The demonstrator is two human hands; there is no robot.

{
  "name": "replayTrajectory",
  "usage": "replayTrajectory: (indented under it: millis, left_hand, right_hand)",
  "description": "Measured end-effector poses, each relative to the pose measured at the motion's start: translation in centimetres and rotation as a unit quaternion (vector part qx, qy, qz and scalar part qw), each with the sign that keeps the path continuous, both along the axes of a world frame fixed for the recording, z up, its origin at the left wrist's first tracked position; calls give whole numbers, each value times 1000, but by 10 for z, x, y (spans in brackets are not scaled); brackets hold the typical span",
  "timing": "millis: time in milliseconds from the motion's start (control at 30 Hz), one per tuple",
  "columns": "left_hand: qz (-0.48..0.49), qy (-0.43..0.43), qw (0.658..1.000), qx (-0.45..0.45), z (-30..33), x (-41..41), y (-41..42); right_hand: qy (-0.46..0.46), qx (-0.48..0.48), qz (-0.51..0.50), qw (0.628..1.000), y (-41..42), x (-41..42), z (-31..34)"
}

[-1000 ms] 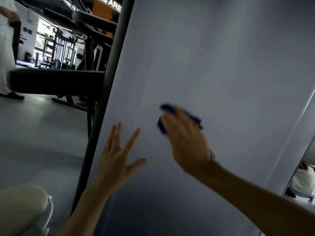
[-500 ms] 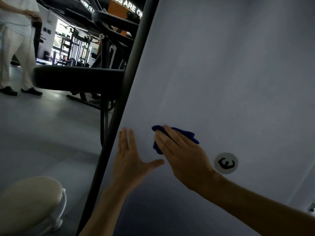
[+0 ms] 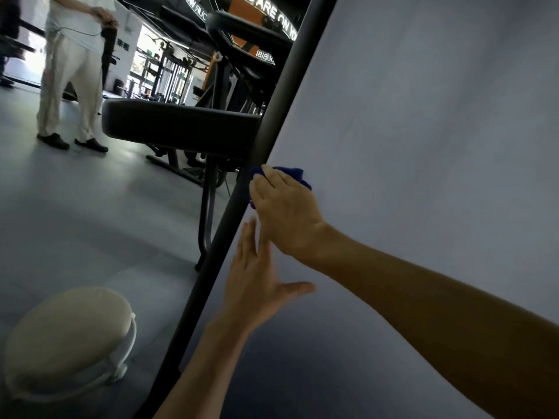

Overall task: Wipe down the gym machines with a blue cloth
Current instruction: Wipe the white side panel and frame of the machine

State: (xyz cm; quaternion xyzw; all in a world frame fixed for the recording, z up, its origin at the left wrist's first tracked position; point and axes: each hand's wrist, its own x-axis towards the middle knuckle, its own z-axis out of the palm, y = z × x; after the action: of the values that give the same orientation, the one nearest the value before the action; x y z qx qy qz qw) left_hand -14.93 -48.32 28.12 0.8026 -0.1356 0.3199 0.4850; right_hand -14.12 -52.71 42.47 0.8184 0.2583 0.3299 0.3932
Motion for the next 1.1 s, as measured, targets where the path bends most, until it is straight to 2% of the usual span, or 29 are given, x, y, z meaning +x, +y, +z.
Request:
replayTrajectory:
  millis: [167,333,400,567,800,900,1033,1100]
  left_hand:
    - [15,17,999,40,7,-5,-6]
    - [30,-12,996,79,14,-6,-17]
    - [42,-18,995,89,17,-6,-19]
    - [54,-29,994,91,18,-3,-20]
    - [89,-65,991,70,15,9,-18]
    - [93,-71,990,83,14,11,-17]
    - [95,-77,987,100,17,10,-20]
    - [92,-75,987,106,18,9,-20]
  right_hand:
    - [-81,25,50,995,-85,-50,-2]
    - [-88,64,4,994,-151,-91,-13]
    - [-77,80,-10,994,-148,-87,-12]
    - [-94,98,58,989,-89,-44,3]
    - [-29,76,3,997,18,20,48]
    - [-32,58,9,998,3,16,48]
    - [-67,77,80,992,-60,-16,36]
    - [-87,82,81,989,-98,-38,29]
